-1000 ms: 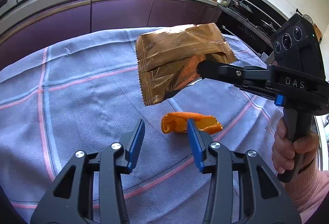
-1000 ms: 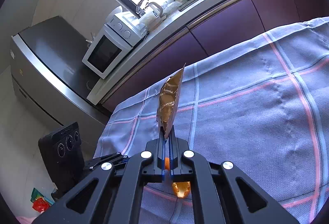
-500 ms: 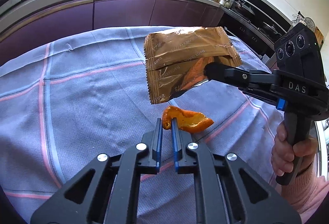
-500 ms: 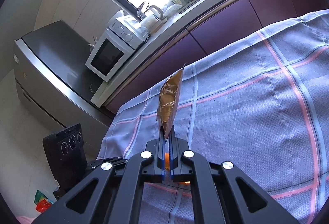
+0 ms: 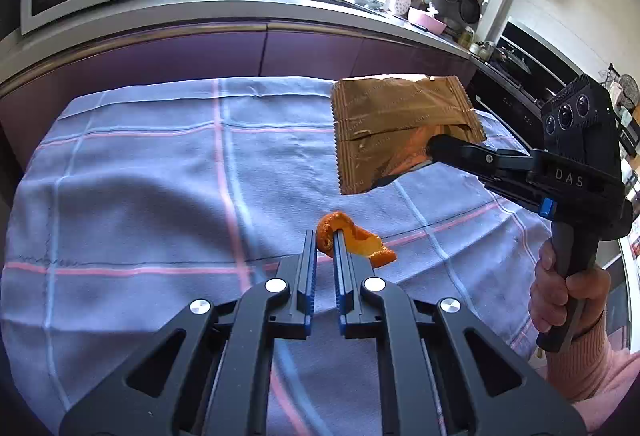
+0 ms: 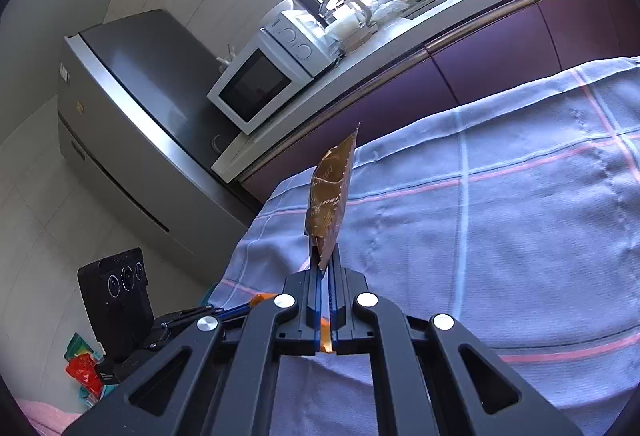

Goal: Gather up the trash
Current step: 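Carry the gold wrapper and orange peel from the table over the teal bin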

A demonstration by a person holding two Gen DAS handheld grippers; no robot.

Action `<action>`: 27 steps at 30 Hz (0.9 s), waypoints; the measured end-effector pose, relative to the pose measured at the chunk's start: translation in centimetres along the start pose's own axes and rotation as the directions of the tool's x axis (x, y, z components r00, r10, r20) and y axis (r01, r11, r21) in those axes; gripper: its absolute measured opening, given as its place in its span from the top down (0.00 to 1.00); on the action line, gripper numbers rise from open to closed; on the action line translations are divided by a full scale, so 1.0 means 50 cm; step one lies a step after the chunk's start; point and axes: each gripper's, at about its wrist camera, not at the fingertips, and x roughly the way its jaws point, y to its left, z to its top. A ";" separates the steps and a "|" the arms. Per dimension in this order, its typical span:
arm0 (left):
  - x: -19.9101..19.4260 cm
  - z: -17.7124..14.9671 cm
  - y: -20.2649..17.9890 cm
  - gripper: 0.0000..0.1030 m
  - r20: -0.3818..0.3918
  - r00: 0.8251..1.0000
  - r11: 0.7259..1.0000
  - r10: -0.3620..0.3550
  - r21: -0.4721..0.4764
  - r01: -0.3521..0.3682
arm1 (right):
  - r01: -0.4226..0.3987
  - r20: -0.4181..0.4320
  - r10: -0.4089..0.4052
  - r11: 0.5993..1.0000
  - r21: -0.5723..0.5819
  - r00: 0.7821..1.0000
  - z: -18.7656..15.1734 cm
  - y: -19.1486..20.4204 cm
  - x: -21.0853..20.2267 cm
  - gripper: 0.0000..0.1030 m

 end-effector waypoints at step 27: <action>-0.327 -0.183 0.261 0.92 0.134 0.963 0.932 0.236 -0.310 -0.185 | -0.228 -0.244 0.199 0.969 -0.099 0.949 -0.109 0.244 0.188 0.98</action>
